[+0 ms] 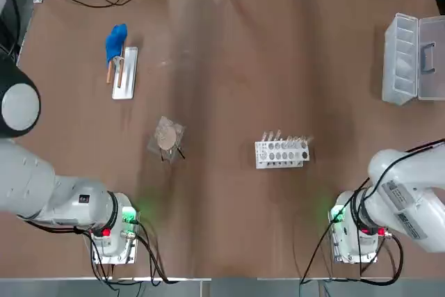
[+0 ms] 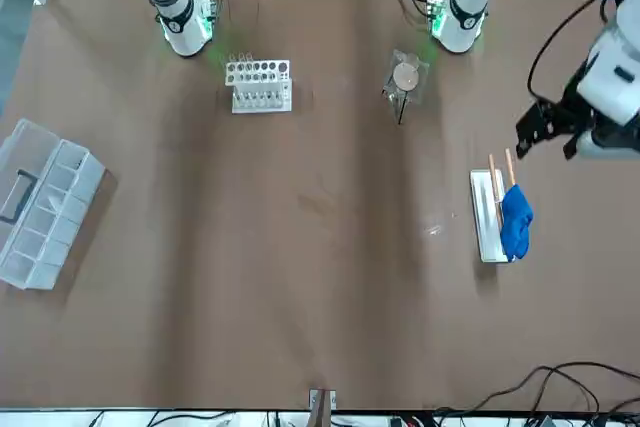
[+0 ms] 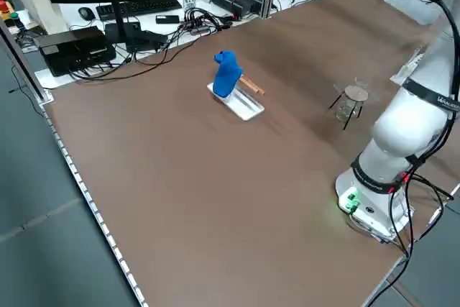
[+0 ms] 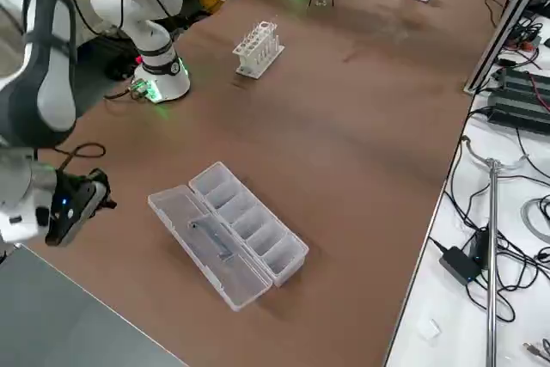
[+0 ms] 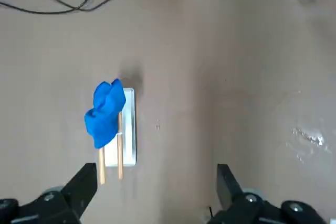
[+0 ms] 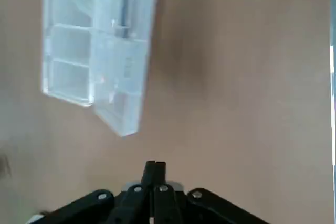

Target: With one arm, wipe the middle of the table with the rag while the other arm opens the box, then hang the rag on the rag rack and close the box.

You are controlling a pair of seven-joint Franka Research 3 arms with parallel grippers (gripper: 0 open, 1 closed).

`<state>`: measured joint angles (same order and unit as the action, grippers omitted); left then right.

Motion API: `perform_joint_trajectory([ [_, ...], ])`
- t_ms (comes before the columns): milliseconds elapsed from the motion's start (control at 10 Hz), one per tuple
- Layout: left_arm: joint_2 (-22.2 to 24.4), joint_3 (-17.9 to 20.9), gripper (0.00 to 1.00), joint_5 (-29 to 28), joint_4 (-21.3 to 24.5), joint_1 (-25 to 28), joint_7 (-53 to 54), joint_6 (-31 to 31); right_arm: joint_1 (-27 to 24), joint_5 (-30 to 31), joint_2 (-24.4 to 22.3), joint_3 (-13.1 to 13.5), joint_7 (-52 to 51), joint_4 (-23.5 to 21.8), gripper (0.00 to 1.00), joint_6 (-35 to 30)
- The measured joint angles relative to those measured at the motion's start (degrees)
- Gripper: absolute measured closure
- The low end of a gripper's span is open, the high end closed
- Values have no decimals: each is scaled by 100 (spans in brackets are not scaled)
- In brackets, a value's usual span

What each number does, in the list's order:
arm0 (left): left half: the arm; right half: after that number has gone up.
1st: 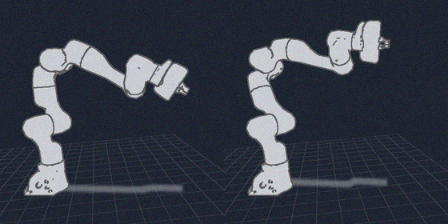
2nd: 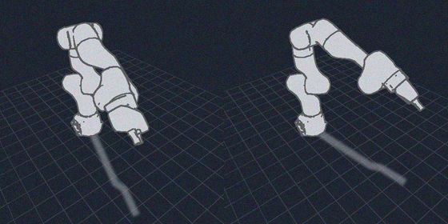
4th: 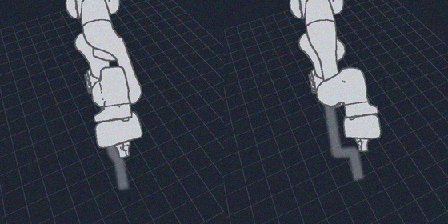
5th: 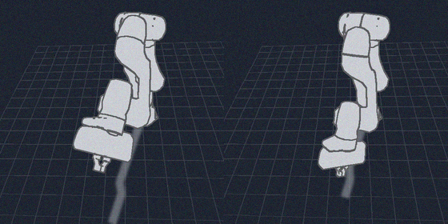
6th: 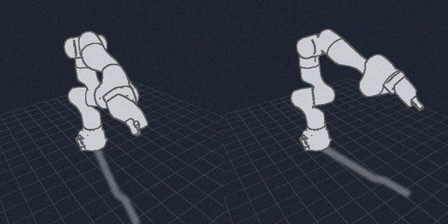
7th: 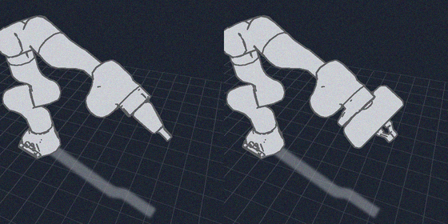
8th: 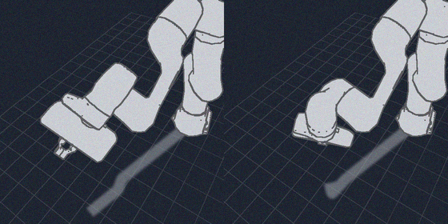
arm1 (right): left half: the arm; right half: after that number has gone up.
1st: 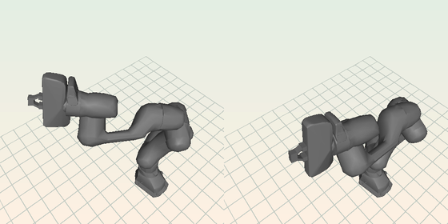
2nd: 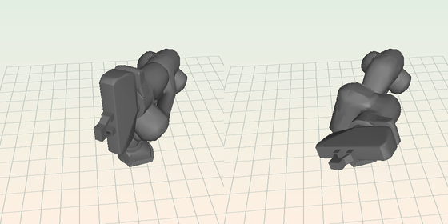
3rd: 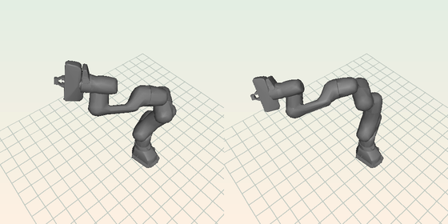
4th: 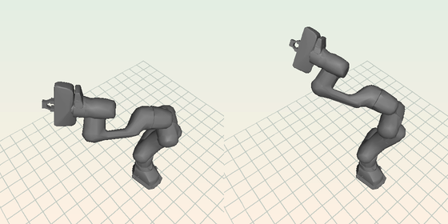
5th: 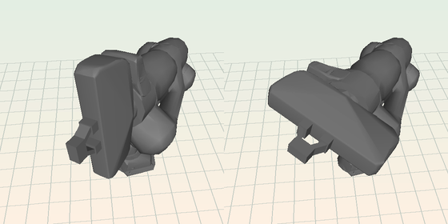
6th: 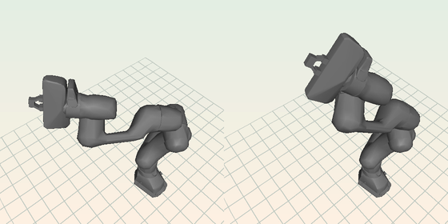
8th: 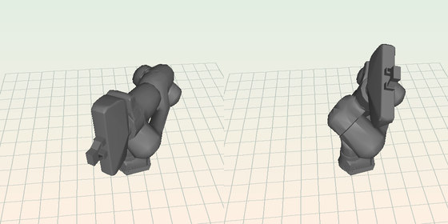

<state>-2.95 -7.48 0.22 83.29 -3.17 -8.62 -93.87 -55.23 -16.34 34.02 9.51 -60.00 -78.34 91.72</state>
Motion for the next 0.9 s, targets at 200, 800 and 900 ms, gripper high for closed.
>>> perform_joint_trajectory([
  [200, 216, 6, 1, 1, 298, 117, 362, 66, -97, -385, 604, -39, -224, 225, 99, 350],
  [800, 238, 38, 2, 2, 674, 261, 632, 59, -29, -932, 1150, -612, -552, 348, 99, 443],
  [900, 237, 38, 1, 2, 677, 265, 633, 59, 19, -960, 1159, -642, -559, 354, 99, 415],
])
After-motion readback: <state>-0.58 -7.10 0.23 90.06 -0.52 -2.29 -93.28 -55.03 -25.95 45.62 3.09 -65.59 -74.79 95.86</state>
